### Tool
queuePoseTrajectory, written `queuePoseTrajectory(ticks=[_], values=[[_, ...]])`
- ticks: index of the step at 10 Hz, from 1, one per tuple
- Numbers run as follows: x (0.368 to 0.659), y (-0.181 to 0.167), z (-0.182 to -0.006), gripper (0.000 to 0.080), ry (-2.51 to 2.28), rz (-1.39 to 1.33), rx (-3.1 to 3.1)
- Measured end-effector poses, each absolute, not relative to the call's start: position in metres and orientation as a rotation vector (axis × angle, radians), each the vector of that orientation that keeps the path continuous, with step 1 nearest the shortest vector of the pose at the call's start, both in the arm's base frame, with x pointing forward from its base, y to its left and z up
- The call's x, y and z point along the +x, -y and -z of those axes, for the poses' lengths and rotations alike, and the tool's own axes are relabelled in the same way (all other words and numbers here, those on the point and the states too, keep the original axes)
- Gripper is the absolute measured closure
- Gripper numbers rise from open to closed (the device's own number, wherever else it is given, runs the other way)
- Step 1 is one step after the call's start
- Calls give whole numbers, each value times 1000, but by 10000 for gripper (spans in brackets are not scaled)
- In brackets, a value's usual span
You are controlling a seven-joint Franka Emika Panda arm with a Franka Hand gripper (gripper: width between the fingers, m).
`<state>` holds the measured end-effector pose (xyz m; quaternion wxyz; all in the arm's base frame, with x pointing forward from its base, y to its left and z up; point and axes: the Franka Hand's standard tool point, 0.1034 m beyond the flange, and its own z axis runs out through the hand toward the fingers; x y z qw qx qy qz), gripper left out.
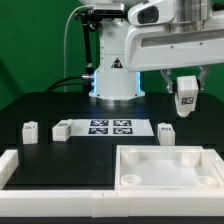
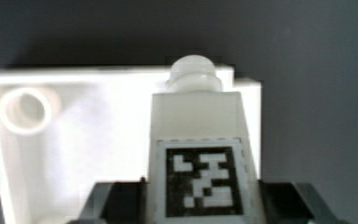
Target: Assemble one leg
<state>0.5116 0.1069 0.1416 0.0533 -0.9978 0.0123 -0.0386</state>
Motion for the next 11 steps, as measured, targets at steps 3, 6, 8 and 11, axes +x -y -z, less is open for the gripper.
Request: queuePoseTrajectory(ticks=[3,6,8,11], values=[[532,-110,-137,509,37,186,-3030],[571,-117,-132,509,77,226,-3011],[582,-118,-131,509,84,312,-3000],[586,-115,-133,509,69,629,-2951]])
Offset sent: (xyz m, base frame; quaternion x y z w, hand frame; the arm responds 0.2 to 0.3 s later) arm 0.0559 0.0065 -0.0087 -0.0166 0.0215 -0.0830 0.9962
